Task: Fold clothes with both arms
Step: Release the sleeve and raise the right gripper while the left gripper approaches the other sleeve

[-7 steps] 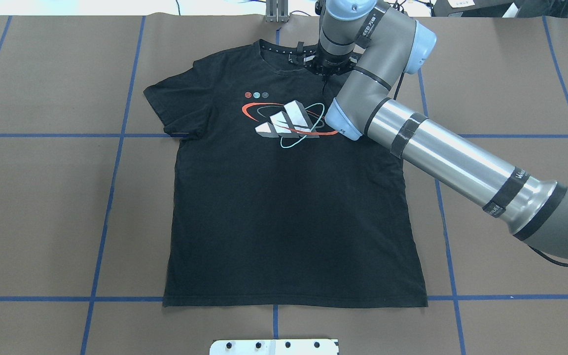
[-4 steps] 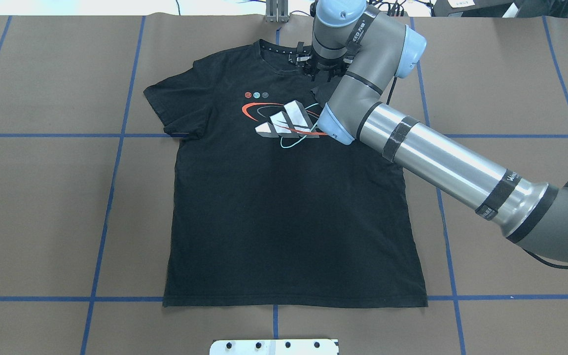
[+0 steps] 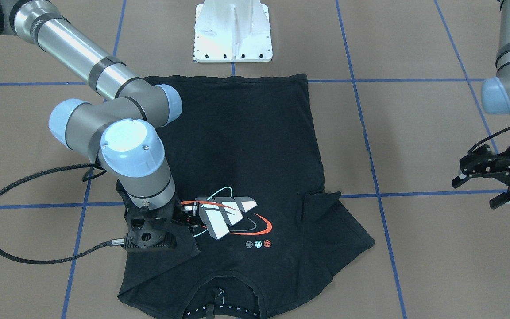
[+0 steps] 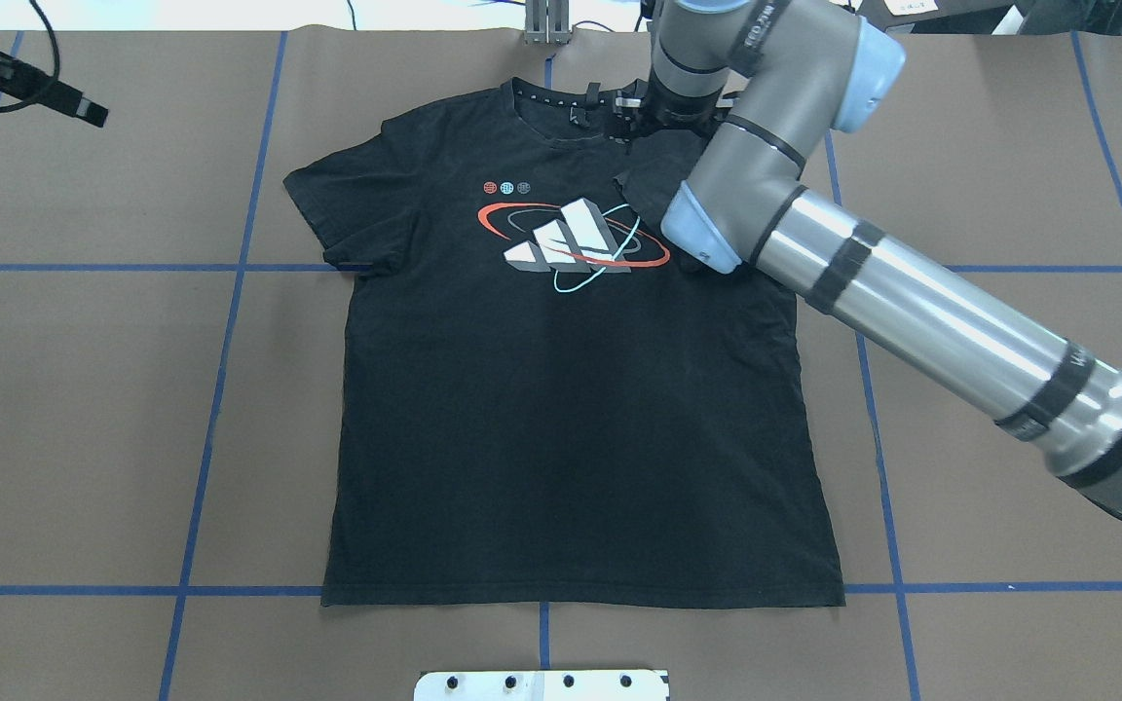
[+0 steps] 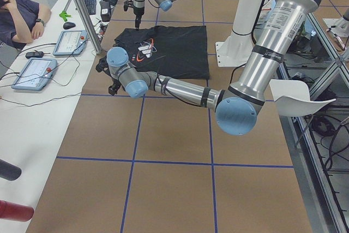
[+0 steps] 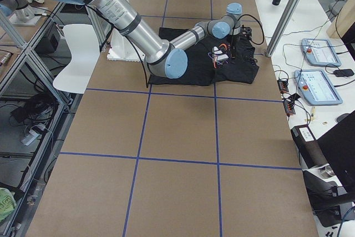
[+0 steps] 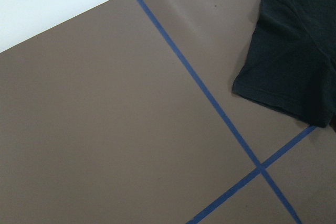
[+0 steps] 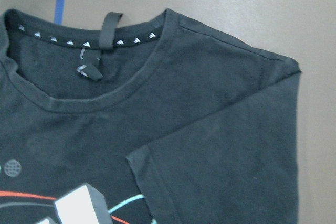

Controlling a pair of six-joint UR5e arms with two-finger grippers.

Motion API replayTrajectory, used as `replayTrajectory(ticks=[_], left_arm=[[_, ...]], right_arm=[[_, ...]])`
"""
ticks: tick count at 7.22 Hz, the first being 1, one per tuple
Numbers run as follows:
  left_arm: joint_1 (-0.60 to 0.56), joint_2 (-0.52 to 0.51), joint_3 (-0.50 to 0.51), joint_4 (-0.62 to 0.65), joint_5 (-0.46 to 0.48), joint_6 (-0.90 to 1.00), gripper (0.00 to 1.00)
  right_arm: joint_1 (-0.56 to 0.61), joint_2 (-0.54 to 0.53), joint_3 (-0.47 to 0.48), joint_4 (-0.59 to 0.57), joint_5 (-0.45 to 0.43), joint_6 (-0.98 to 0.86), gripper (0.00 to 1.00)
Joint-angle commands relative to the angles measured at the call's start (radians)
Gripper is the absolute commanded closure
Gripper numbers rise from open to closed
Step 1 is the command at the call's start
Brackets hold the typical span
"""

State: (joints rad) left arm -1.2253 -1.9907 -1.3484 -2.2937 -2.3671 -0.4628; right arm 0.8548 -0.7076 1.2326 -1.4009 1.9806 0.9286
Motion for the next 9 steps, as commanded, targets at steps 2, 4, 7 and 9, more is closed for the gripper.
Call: replayTrajectory(ticks=[2,4,7,9], left_arm=[[0.182,-0.115,0.167,-0.162,0.312,-0.224,0.00],[0.281,-0.163,0.292,-0.292,0.437,-0.334,0.00],[0.333,-0.217,0.362,-0.294,0.537,-0.373,0.01],[0.337,-0.221,0.380,-0.293,0.546,-0.376,0.36]], right_arm=[[0.093,-0.331,0.337,-0.030,0.107,-0.170,0.00],[0.163,-0.513,0.454,-0.023,0.162,-0.317,0.00],[0.190,-0.559,0.478,-0.020,0.173,-0.367,0.00],[0.188,-0.559,0.475,-0.020,0.170,-0.366,0.00]])
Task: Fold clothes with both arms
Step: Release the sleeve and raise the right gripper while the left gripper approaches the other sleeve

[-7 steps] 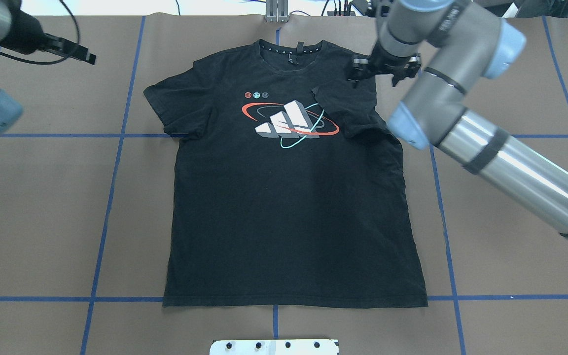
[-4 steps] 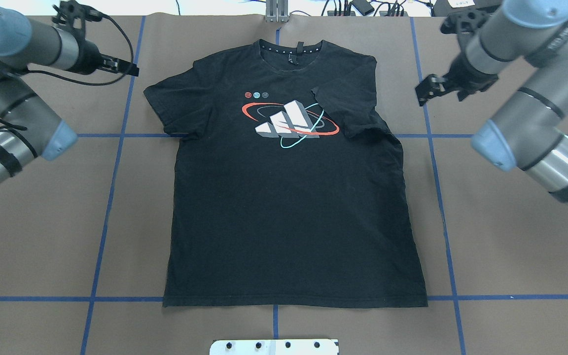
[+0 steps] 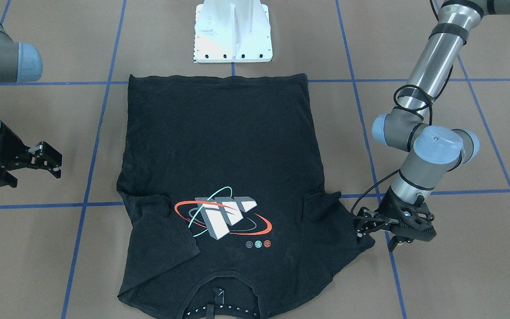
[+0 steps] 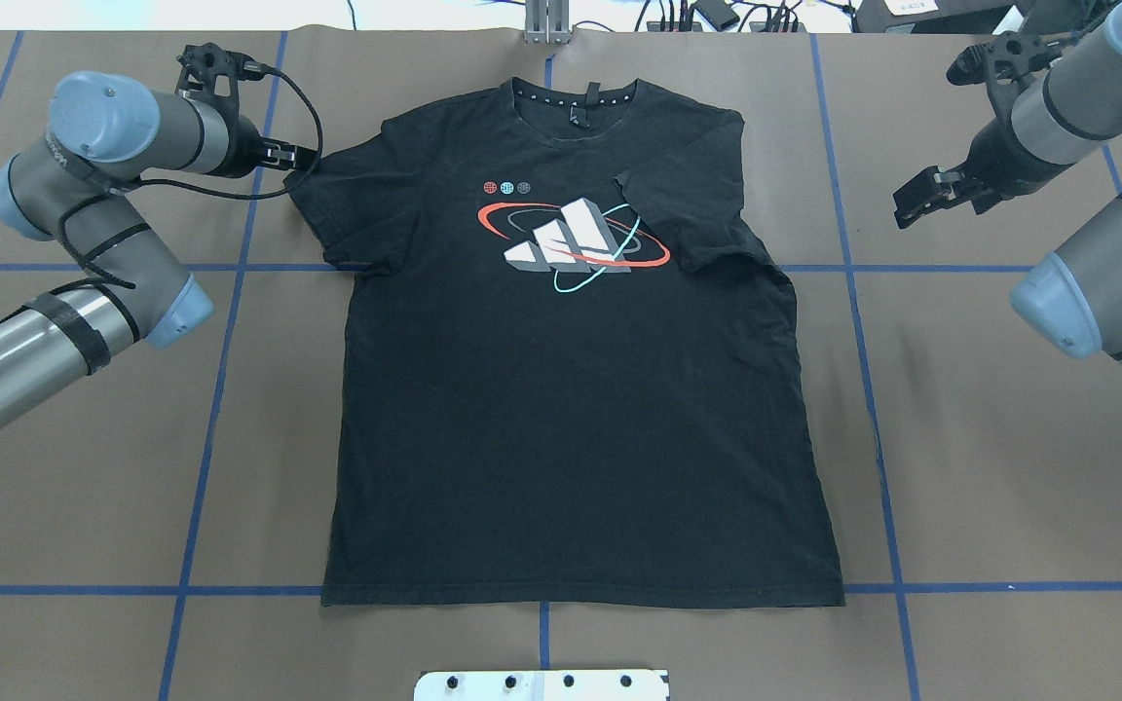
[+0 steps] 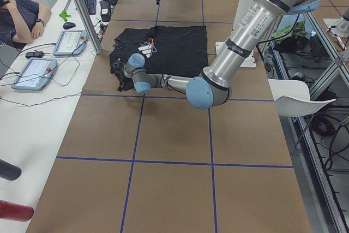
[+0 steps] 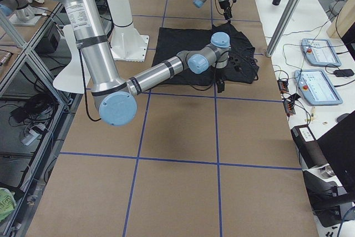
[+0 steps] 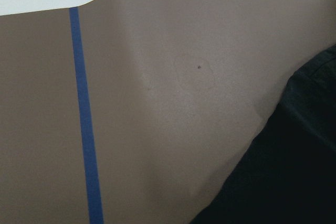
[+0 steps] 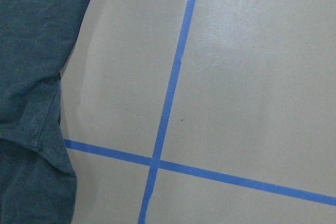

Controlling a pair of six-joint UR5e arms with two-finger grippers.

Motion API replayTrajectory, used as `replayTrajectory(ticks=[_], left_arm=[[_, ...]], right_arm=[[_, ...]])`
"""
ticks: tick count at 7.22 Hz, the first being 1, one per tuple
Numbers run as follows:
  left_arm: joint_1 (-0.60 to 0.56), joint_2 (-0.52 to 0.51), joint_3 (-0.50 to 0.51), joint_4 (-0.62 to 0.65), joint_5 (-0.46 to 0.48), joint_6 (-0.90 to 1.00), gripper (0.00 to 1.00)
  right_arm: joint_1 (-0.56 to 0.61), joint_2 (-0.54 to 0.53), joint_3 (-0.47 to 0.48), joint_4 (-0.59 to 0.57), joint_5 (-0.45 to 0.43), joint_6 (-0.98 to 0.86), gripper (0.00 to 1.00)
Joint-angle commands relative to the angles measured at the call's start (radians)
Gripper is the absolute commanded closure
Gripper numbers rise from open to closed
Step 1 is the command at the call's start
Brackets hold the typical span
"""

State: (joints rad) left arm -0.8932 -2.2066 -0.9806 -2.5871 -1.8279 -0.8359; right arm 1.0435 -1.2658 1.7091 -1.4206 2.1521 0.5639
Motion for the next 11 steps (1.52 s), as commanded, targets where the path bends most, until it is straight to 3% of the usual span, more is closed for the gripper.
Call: replayTrajectory(ticks=[1,4,5,7,11], left_arm=[[0.010,-0.005,0.017,0.001,0.007,-0.003,0.38],[0.011,-0.004,0.029,0.002,0.007,-0.003,0.41],[0.011,-0.004,0.030,0.002,0.006,-0.003,0.47],[0.011,-0.004,0.030,0.002,0.005,-0.003,0.75],[0.013,-0.002,0.028,0.002,0.001,-0.002,0.79]], right_arm=[[0.000,-0.001,-0.005,0.000,-0.003,-0.001,0.00],[-0.002,0.000,-0.005,0.000,-0.005,-0.001,0.00],[-0.002,0.000,-0.005,0.000,-0.006,-0.001,0.00],[-0.002,0.002,-0.006,0.000,-0.006,-0.002,0.00],[-0.002,0.008,-0.019,-0.001,-0.011,-0.001,0.00]])
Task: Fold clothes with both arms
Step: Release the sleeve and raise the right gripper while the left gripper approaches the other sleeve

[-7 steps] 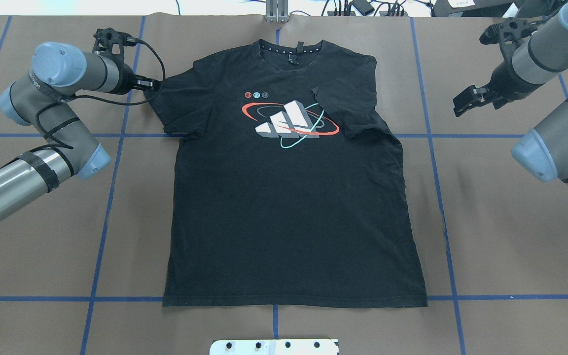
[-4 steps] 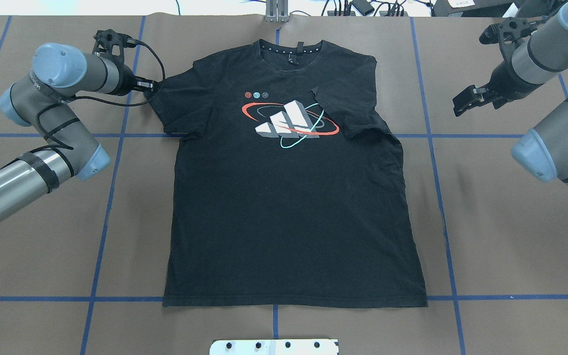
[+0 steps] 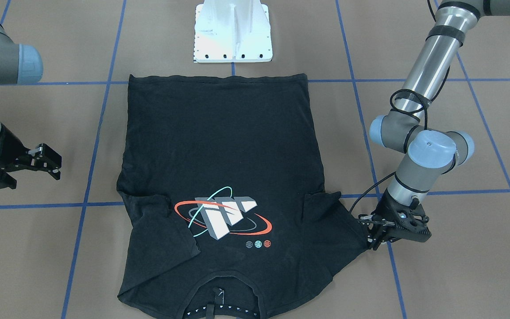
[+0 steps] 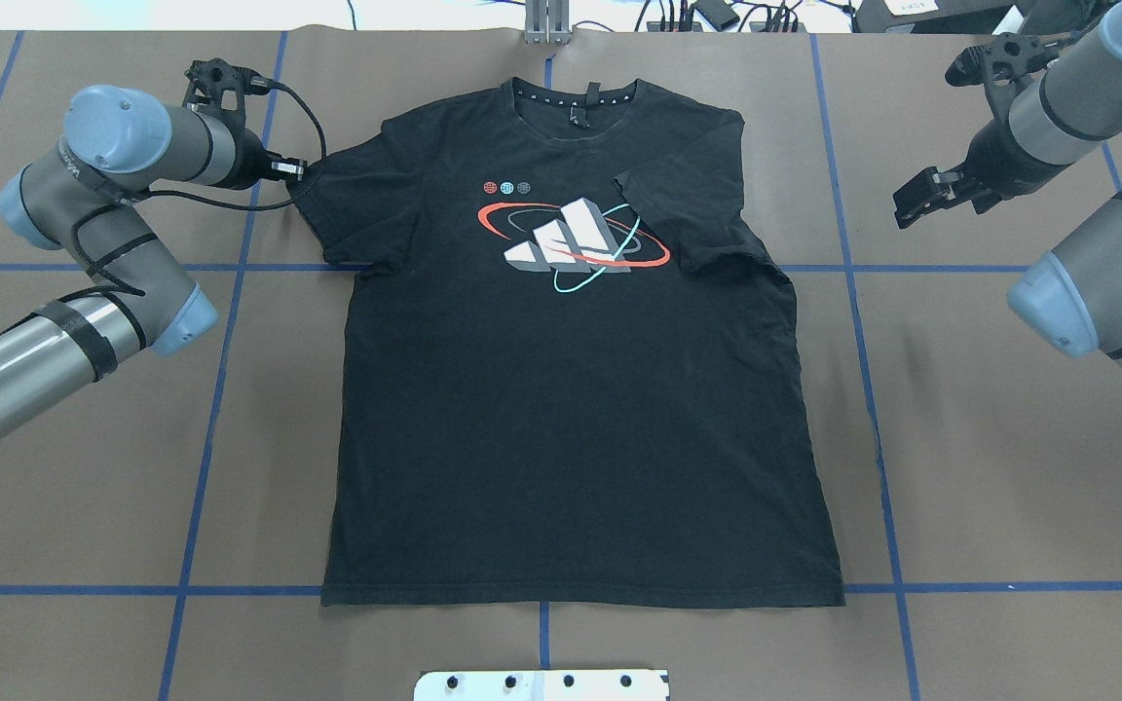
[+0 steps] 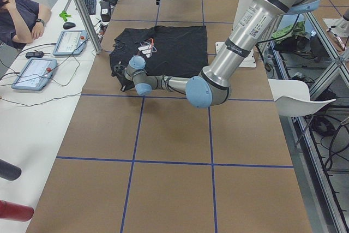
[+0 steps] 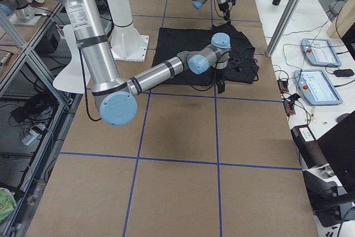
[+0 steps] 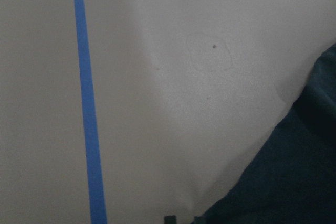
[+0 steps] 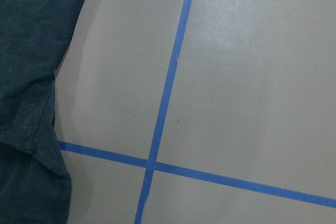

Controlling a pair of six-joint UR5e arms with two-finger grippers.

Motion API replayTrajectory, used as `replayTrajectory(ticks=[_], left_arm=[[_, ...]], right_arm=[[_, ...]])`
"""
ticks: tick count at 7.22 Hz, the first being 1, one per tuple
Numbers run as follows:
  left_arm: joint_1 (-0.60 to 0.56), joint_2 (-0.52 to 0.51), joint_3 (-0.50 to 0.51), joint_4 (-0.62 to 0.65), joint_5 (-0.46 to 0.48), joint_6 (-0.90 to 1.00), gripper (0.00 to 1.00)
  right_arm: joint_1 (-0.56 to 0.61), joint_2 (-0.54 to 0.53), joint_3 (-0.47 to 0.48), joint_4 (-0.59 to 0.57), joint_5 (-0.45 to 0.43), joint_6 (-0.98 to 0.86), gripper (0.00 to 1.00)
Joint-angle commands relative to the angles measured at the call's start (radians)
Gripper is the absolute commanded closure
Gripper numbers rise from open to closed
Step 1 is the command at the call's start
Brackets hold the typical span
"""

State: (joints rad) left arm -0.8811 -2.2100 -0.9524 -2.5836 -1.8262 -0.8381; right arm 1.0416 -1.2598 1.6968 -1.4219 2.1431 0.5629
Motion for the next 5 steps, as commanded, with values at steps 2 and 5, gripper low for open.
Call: replayTrajectory(ticks=[2,5], left_arm=[[-0.001,0.001,-0.008,-0.003,-0.004,-0.001,1.00],[-0.025,-0.034,-0.014,0.014,-0.086,-0.042,1.00]], right_arm=[[-0.002,0.005,-0.009,0.001,-0.002,0.000,0.00],[-0.002,0.005,-0.008,0.001,-0.002,0.005,0.00]])
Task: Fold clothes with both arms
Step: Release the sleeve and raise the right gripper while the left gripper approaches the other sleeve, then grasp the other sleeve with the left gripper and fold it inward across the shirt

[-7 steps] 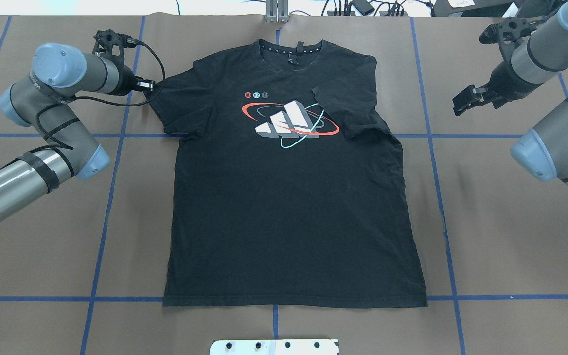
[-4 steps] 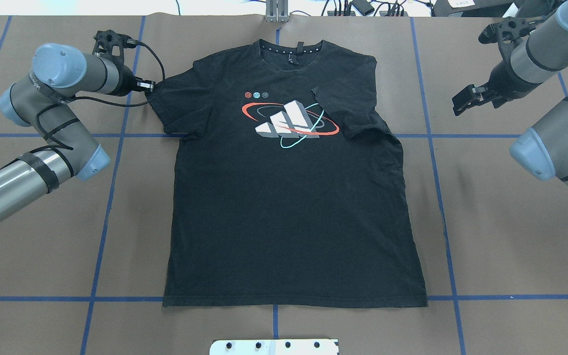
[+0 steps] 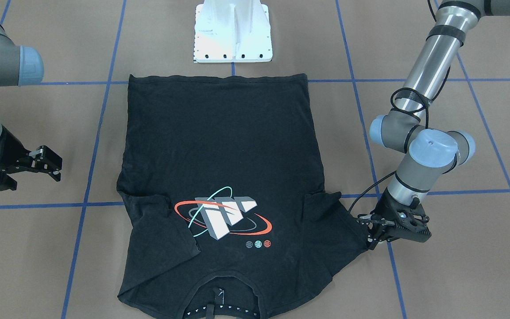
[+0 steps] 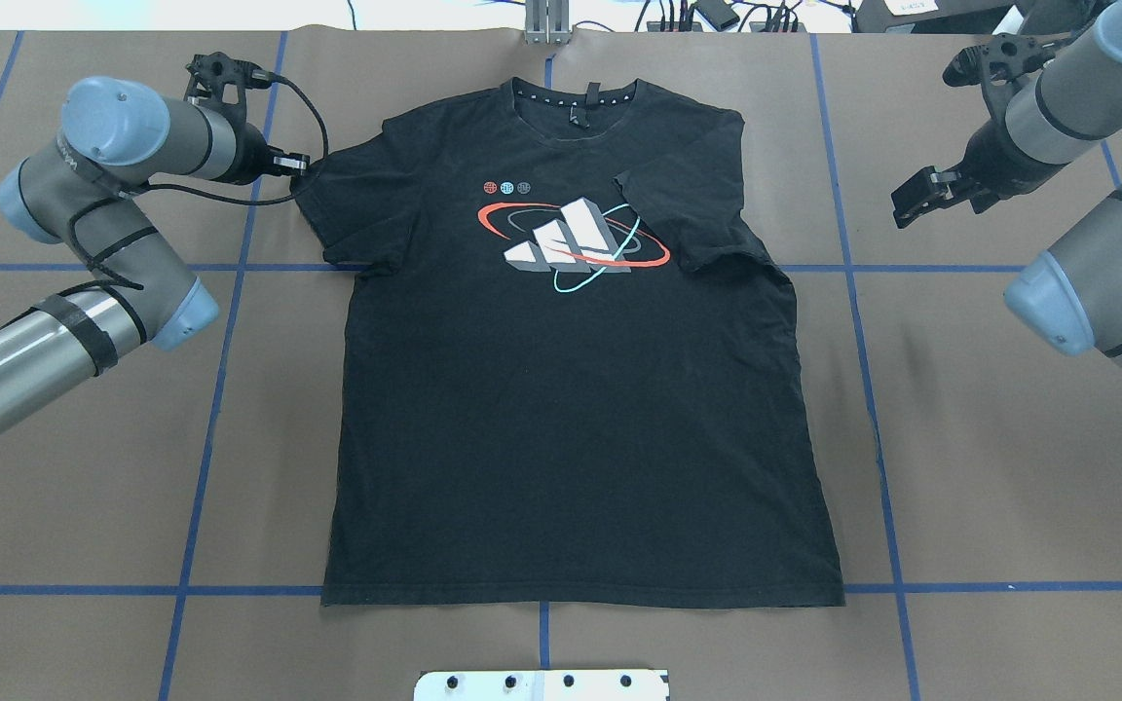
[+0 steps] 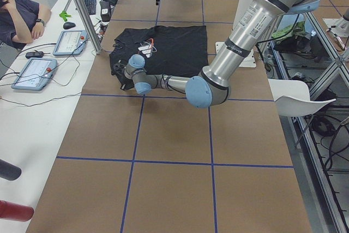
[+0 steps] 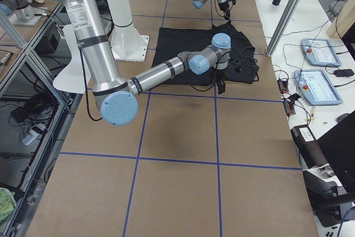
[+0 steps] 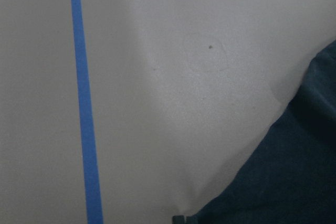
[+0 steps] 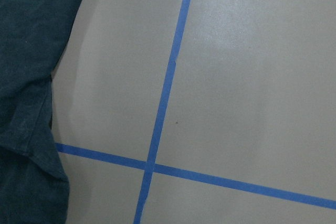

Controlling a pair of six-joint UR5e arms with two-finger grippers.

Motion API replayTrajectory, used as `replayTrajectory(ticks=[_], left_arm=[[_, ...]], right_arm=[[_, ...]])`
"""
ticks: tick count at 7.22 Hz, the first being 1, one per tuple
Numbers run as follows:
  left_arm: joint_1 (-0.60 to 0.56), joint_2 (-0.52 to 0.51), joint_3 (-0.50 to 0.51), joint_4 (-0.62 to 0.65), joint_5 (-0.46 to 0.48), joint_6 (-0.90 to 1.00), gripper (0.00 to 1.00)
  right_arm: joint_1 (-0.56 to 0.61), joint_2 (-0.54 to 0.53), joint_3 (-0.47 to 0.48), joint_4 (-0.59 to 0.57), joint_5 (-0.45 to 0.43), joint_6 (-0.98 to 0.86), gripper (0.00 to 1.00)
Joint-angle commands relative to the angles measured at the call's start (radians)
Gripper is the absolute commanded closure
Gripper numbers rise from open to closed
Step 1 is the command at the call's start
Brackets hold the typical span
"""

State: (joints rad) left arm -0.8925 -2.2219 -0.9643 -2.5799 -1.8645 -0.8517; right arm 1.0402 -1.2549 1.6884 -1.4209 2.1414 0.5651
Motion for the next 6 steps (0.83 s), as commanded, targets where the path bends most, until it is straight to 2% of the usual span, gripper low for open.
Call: replayTrajectory(ticks=[1,3,6], left_arm=[[-0.014,-0.050,-0.002,0.015,-0.057,-0.086,1.00],[-0.011,-0.125,-0.040,0.110,-0.073,-0.188,1.00],[0.076,-0.200,-0.051,0.112,-0.067,-0.416,1.00]], right_arm=[[0.000,0.002,0.001,0.000,0.000,0.005,0.00],[0.000,0.003,0.001,0.000,0.000,0.009,0.00],[-0.002,0.003,0.001,0.000,0.000,0.010,0.00]])
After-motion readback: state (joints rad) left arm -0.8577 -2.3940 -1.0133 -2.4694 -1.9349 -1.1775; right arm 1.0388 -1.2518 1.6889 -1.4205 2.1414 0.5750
